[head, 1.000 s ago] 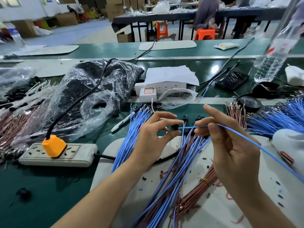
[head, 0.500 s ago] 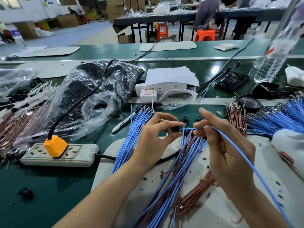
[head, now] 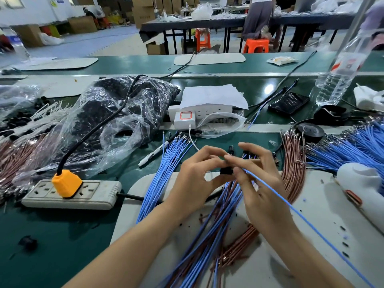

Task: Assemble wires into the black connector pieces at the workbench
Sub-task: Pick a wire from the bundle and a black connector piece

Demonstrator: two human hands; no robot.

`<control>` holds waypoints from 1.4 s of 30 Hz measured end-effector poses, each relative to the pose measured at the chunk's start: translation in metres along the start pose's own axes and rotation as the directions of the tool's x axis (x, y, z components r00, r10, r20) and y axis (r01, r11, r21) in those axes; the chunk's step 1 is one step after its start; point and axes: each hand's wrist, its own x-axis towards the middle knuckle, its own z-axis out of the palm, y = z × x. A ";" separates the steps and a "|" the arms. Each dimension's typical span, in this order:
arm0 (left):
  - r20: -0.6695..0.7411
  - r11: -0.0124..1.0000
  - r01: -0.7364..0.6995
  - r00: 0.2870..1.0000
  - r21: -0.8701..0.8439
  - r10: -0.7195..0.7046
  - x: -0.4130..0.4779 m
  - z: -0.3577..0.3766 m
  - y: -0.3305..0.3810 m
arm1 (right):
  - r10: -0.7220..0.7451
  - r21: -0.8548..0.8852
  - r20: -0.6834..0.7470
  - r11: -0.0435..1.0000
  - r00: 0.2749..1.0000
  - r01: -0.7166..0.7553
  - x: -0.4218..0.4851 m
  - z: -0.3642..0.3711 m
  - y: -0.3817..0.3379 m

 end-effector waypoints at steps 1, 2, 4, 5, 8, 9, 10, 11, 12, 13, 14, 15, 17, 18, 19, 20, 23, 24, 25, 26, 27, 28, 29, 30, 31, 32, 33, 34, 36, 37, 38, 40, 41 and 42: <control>0.010 1.000 -0.004 1.000 0.006 0.004 -0.001 0.001 0.001 | 0.088 0.077 0.030 0.993 0.996 -0.090 0.000 0.002 -0.001; 0.011 1.000 0.006 1.000 0.008 -0.006 -0.002 0.001 0.002 | 0.165 0.150 0.067 0.973 0.984 -0.174 0.000 0.003 -0.001; -0.019 1.000 0.023 1.000 0.005 -0.023 -0.002 0.001 0.002 | 0.249 0.236 0.104 0.934 0.963 -0.267 0.000 0.004 -0.001; -0.033 1.000 0.017 0.999 0.010 -0.016 -0.002 0.001 0.003 | 0.268 0.269 0.116 0.919 0.957 -0.290 0.001 0.003 -0.002; -0.023 0.999 -0.043 0.999 0.032 0.044 -0.001 0.002 0.005 | 0.329 0.380 0.107 0.858 0.938 -0.345 0.003 0.000 -0.003; -0.014 0.998 -0.058 0.998 0.018 0.059 -0.001 0.003 0.006 | 0.370 0.392 0.069 0.844 0.926 -0.366 0.004 -0.001 -0.002; -0.008 0.998 -0.064 0.998 -0.004 0.064 -0.001 0.003 0.006 | 0.418 0.401 0.037 0.826 0.908 -0.396 0.006 -0.002 0.000; -0.005 0.998 -0.063 0.998 -0.024 0.063 -0.001 0.002 0.007 | 0.462 0.423 0.022 0.799 0.886 -0.427 0.007 -0.004 0.001; -0.002 0.998 -0.061 0.998 -0.031 0.061 -0.002 0.002 0.007 | 0.502 0.470 0.040 0.754 0.864 -0.459 0.008 -0.006 0.002; 0.005 0.998 -0.060 0.998 -0.023 0.060 -0.002 0.002 0.007 | 0.527 0.513 0.072 0.708 0.847 -0.485 0.009 -0.007 0.003; 0.016 0.998 -0.062 0.998 -0.005 0.062 -0.002 0.002 0.006 | 0.541 0.540 0.100 0.675 0.835 -0.503 0.009 -0.008 0.003; 0.030 0.998 -0.067 0.997 0.015 0.067 -0.002 0.002 0.006 | 0.542 0.540 0.109 0.672 0.833 -0.508 0.009 -0.008 0.004; 0.052 0.994 -0.092 0.995 0.068 0.088 -0.003 0.001 0.002 | 0.545 0.541 0.081 0.679 0.834 -0.496 0.009 -0.007 0.004; 0.049 0.989 -0.099 0.994 0.106 0.095 -0.002 0.000 0.000 | 0.561 0.564 0.051 0.667 0.826 -0.487 0.010 -0.007 0.005; 0.027 0.984 -0.093 0.996 0.154 0.090 -0.002 -0.002 -0.002 | 0.591 0.614 0.021 0.629 0.806 -0.477 0.011 -0.008 0.005; -0.022 0.976 -0.066 0.997 0.208 0.072 0.000 -0.004 -0.005 | 0.631 0.679 -0.002 0.571 0.775 -0.463 0.013 -0.011 0.006; -0.316 0.936 0.181 0.945 0.302 -0.081 0.007 -0.016 -0.018 | 0.757 0.858 -0.069 0.377 0.650 -0.349 0.025 -0.028 0.013; -0.419 0.904 0.307 0.893 0.296 -0.166 0.009 -0.021 -0.024 | 0.796 0.897 -0.107 0.335 0.596 -0.287 0.029 -0.036 0.017; -0.506 0.856 0.434 0.825 0.282 -0.252 0.011 -0.026 -0.030 | 0.829 0.923 -0.149 0.312 0.539 -0.225 0.033 -0.045 0.022; -0.568 0.798 0.545 0.754 0.259 -0.331 0.012 -0.031 -0.035 | 0.855 0.932 -0.194 0.314 0.481 -0.183 0.035 -0.052 0.026; -0.598 0.746 0.626 0.695 0.229 -0.400 0.013 -0.033 -0.038 | 0.871 0.928 -0.236 0.334 0.431 -0.168 0.037 -0.058 0.030; -0.599 0.714 0.670 0.663 0.206 -0.449 0.013 -0.033 -0.040 | 0.873 0.913 -0.275 0.369 0.402 -0.176 0.037 -0.061 0.032; -0.585 0.702 0.682 0.661 0.206 -0.470 0.013 -0.032 -0.040 | 0.863 0.888 -0.313 0.414 0.396 -0.201 0.037 -0.062 0.035; -0.568 0.703 0.671 0.681 0.234 -0.462 0.012 -0.029 -0.038 | 0.835 0.846 -0.353 0.477 0.422 -0.236 0.036 -0.060 0.035; -0.554 0.707 0.640 0.721 0.301 -0.417 0.011 -0.027 -0.034 | 0.779 0.772 -0.404 0.572 0.479 -0.279 0.034 -0.057 0.033; -0.538 0.716 0.576 0.777 0.395 -0.328 0.010 -0.024 -0.029 | 0.690 0.654 -0.456 0.688 0.562 -0.315 0.032 -0.053 0.029; -0.505 0.745 0.470 0.838 0.474 -0.207 0.009 -0.021 -0.022 | 0.574 0.505 -0.483 0.800 0.662 -0.325 0.030 -0.048 0.023; -0.440 0.806 0.319 0.894 0.498 -0.082 0.008 -0.018 -0.014 | 0.446 0.359 -0.466 0.885 0.764 -0.297 0.026 -0.043 0.016; -0.269 0.944 0.030 0.961 0.330 0.063 0.004 -0.007 0.003 | 0.180 0.123 -0.365 0.982 0.914 -0.144 0.018 -0.031 0.005; -0.196 0.977 -0.006 0.979 0.212 0.048 0.001 -0.001 0.011 | 0.051 0.032 -0.306 0.999 0.951 -0.043 0.013 -0.024 0.002; -0.140 0.992 -0.006 0.990 0.124 0.024 -0.001 0.005 0.017 | -0.059 -0.036 -0.255 0.998 0.965 0.051 0.008 -0.018 -0.001; -0.089 0.999 -0.020 0.996 0.047 0.024 -0.005 0.013 0.017 | -0.180 -0.088 -0.207 0.982 0.962 0.165 0.002 -0.010 -0.003; -0.097 0.999 -0.027 0.995 0.023 0.029 -0.006 0.015 0.016 | -0.187 -0.074 -0.206 0.982 0.960 0.175 0.000 -0.007 -0.003; -0.117 1.000 -0.017 0.993 -0.005 0.016 -0.006 0.015 0.014 | -0.171 -0.045 -0.209 0.985 0.963 0.165 -0.001 -0.006 -0.003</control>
